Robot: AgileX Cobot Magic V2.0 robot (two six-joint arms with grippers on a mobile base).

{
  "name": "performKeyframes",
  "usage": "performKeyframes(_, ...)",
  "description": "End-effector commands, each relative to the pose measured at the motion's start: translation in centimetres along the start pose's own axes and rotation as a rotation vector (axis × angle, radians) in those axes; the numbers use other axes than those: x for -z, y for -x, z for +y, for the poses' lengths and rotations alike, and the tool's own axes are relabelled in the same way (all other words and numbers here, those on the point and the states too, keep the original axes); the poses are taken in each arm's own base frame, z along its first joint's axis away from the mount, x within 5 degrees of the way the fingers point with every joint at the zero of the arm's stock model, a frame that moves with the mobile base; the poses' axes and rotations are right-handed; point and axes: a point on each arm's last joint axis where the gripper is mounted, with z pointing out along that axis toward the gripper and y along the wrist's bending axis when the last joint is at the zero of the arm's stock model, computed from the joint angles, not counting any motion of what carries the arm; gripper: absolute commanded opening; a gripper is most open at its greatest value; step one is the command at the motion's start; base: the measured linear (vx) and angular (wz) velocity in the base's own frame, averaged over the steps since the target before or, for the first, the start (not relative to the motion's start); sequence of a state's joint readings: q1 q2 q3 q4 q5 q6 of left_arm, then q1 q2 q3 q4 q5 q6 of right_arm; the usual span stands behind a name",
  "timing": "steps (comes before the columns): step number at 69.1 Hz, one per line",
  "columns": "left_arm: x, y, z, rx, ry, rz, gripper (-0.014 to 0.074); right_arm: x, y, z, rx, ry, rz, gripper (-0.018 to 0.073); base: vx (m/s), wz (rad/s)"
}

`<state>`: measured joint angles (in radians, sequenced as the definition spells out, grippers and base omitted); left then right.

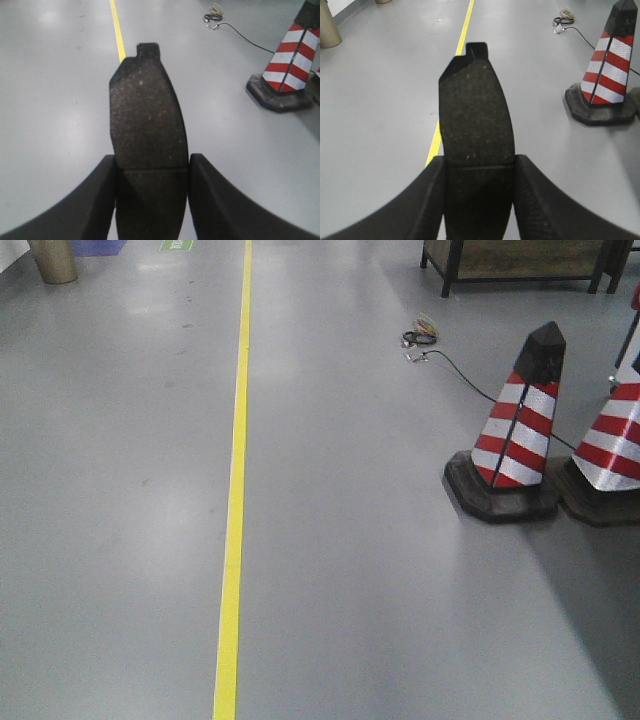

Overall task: Move and align brake pads A on conveyor
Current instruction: 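Drive along the yellow floor line past the striped cones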

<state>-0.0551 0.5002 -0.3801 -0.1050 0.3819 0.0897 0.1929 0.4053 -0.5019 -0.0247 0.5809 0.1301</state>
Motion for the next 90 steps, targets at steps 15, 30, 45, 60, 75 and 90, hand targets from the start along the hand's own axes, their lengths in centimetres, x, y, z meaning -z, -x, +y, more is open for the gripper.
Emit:
performKeyframes(15, 0.3, 1.77, -0.01, 0.01, 0.001, -0.118, -0.0006, 0.42, 1.65, 0.13, 0.011, 0.006, -0.112, -0.0007, 0.73, 0.01)
performKeyframes(30, 0.29, 1.76, -0.01, 0.01, 0.001, -0.117, -0.0006, 0.42, 1.65, 0.13, 0.011, 0.006, -0.112, -0.0007, 0.69, 0.01)
performKeyframes(45, 0.29, 1.76, -0.01, 0.01, 0.001, -0.117, -0.0006, 0.42, 1.65, 0.13, 0.011, 0.006, -0.112, -0.0007, 0.65, -0.01)
performKeyframes(60, 0.29, 1.76, -0.01, 0.01, 0.001, -0.117, -0.0006, 0.42, 1.64, 0.13, 0.011, 0.006, -0.111, -0.0007, 0.62, -0.03)
performKeyframes(75, 0.3, 1.77, -0.01, 0.01, 0.001, -0.118, -0.0006, 0.42, 1.64, 0.13, 0.011, 0.006, -0.111, -0.0007, 0.58, 0.01)
performKeyframes(90, 0.3, 1.77, -0.01, 0.01, 0.001, -0.119, -0.0006, 0.42, 1.64, 0.13, 0.011, 0.006, -0.111, -0.0007, 0.51, 0.01)
